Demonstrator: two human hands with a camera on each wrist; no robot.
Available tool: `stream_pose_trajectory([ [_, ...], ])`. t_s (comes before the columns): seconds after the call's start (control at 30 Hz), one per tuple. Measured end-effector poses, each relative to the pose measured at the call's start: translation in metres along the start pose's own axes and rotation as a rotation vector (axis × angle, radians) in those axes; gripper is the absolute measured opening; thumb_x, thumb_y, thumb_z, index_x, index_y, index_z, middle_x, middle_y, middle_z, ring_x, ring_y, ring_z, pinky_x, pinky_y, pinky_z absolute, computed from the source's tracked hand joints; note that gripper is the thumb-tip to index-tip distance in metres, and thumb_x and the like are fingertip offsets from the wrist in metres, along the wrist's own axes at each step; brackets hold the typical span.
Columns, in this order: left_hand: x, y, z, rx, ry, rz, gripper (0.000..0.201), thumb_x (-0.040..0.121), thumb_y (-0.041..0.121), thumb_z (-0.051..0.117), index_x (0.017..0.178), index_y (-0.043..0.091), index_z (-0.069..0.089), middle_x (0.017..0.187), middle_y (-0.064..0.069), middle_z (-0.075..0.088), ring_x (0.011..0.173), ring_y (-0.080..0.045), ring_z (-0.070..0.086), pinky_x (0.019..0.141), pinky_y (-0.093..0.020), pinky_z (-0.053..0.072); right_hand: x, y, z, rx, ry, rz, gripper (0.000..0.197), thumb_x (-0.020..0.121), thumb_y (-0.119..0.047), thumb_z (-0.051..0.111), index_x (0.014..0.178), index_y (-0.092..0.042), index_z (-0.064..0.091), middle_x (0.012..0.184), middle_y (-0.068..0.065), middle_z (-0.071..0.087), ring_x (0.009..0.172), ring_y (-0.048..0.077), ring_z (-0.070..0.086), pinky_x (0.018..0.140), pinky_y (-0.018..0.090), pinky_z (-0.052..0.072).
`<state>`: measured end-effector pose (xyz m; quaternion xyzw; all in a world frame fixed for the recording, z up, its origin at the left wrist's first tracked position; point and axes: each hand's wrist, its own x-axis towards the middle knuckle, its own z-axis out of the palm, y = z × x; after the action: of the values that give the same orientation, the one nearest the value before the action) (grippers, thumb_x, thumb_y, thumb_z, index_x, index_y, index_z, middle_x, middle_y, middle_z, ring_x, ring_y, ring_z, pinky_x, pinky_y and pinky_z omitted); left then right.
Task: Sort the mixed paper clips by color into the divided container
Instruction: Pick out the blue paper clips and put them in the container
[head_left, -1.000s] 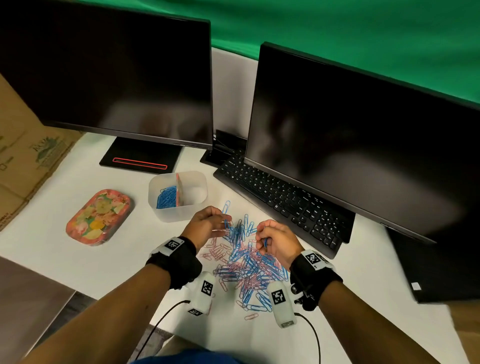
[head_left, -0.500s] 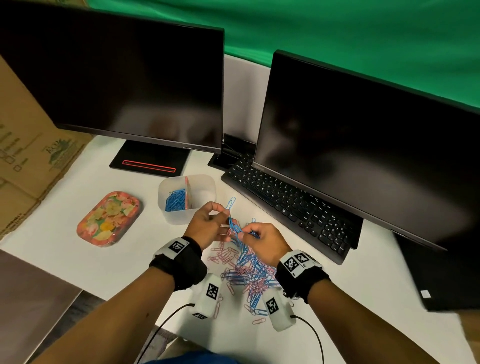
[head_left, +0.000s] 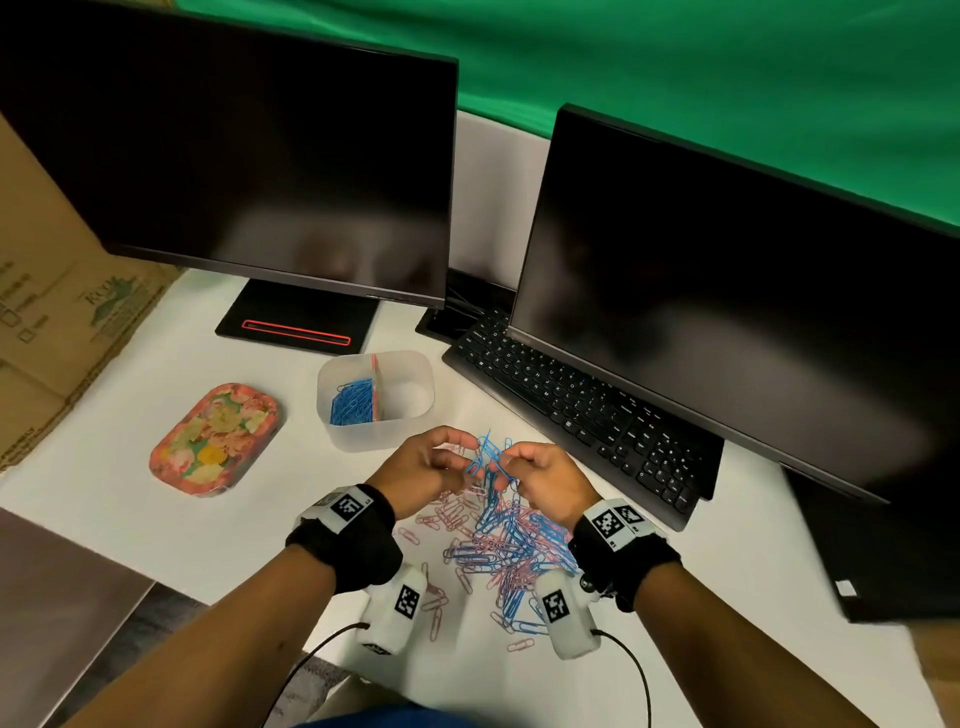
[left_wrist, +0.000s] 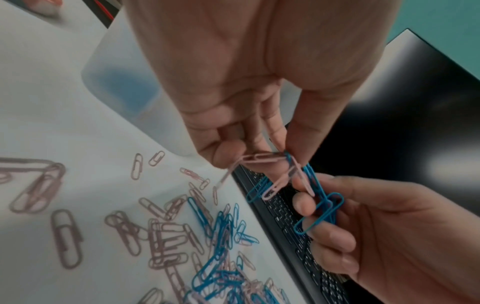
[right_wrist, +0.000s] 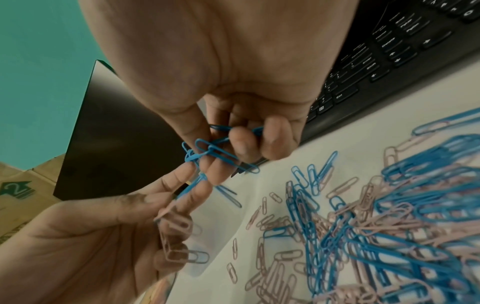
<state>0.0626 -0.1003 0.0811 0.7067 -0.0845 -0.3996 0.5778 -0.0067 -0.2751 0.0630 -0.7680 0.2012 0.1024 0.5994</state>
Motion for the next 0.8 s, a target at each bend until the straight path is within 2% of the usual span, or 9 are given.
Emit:
stream_pose_trajectory([
  [0.1,-0.005,-0.001,-0.005,0.002,-0.063,-0.013,0.042,0.083,-0.014,0.058,0.115,0.013,0.057,0.09,-0.012,0.072,0.059,-0.003,0.06,0.052,-0.011,0.042,-0.001,-0.003,-0.004,0.021,0.007,0.026,0.021,0.097,-0.014,0.049,0.086,-0.007,0.066,0.063,0.0,0.057,0.039,-0.002,0.042,0.044,0.008,0.032],
  [0.17,-0.007,-0.004,-0.01,0.003,-0.108,-0.024,0.051,0.08,-0.019,0.055,0.118,0.015,0.055,0.095,-0.015,0.071,0.06,-0.008,0.059,0.054,-0.012,0.043,-0.002,-0.005,-0.005,0.038,0.01,0.036,0.023,0.098,-0.013,0.047,0.081,-0.011,0.063,0.063,0.001,0.053,0.04,-0.001,0.037,0.043,0.008,0.029],
  [0.27,-0.007,-0.011,-0.016,-0.003,-0.16,-0.032,0.061,0.076,-0.025,0.053,0.12,0.017,0.053,0.097,-0.017,0.071,0.062,-0.016,0.059,0.06,-0.019,0.048,-0.005,-0.011,-0.004,0.148,0.027,0.045,0.025,0.099,-0.01,0.044,0.078,-0.01,0.059,0.065,0.005,0.049,0.039,-0.001,0.036,0.04,0.008,0.028],
  [0.37,-0.008,-0.022,-0.021,0.021,-0.169,-0.036,0.057,0.077,-0.02,0.058,0.12,0.017,0.054,0.096,-0.016,0.072,0.07,-0.017,0.061,0.072,-0.029,0.05,-0.008,-0.02,-0.003,0.211,0.049,0.03,0.02,0.099,-0.007,0.043,0.084,-0.004,0.057,0.066,0.005,0.049,0.04,-0.002,0.04,0.041,0.012,0.027],
  [0.43,-0.009,-0.029,-0.024,0.015,-0.167,-0.045,0.053,0.078,-0.017,0.062,0.118,0.018,0.056,0.096,-0.015,0.073,0.077,-0.019,0.061,0.077,-0.033,0.049,-0.01,-0.025,-0.003,0.23,0.066,0.017,0.02,0.098,-0.007,0.044,0.083,-0.007,0.058,0.065,0.003,0.05,0.043,0.001,0.038,0.043,0.015,0.024],
  [0.5,-0.01,-0.034,-0.027,0.014,-0.164,-0.051,0.046,0.079,-0.01,0.066,0.115,0.019,0.057,0.096,-0.014,0.074,0.079,-0.018,0.062,0.073,-0.028,0.048,-0.011,-0.03,-0.005,0.267,0.082,0.013,0.025,0.096,-0.006,0.044,0.077,-0.011,0.058,0.063,0.003,0.049,0.045,0.006,0.033,0.044,0.017,0.021],
  [0.57,-0.011,-0.04,-0.029,0.052,-0.137,-0.052,0.033,0.082,-0.001,0.067,0.107,0.018,0.06,0.093,-0.011,0.075,0.075,-0.014,0.061,0.064,-0.024,0.045,-0.011,-0.035,-0.007,0.298,0.087,0.006,0.027,0.096,-0.004,0.043,0.075,-0.011,0.056,0.063,0.003,0.048,0.044,0.005,0.032,0.043,0.017,0.02],
  [0.67,-0.011,-0.049,-0.033,0.1,-0.076,-0.06,0.013,0.088,0.008,0.062,0.096,0.018,0.065,0.086,-0.006,0.076,0.069,-0.014,0.059,0.059,-0.024,0.04,-0.011,-0.041,-0.007,0.322,0.089,-0.003,0.027,0.096,-0.004,0.042,0.073,-0.011,0.055,0.063,0.004,0.047,0.044,0.004,0.034,0.043,0.017,0.02],
  [0.8,-0.015,-0.05,-0.036,0.096,-0.029,-0.046,0.012,0.094,0.016,0.057,0.097,0.015,0.069,0.08,-0.002,0.073,0.065,-0.009,0.058,0.059,-0.024,0.039,-0.009,-0.05,-0.002,0.37,0.094,-0.035,0.027,0.095,-0.006,0.044,0.07,-0.012,0.052,0.068,0.006,0.05,0.049,0.008,0.035,0.043,0.015,0.025],
])
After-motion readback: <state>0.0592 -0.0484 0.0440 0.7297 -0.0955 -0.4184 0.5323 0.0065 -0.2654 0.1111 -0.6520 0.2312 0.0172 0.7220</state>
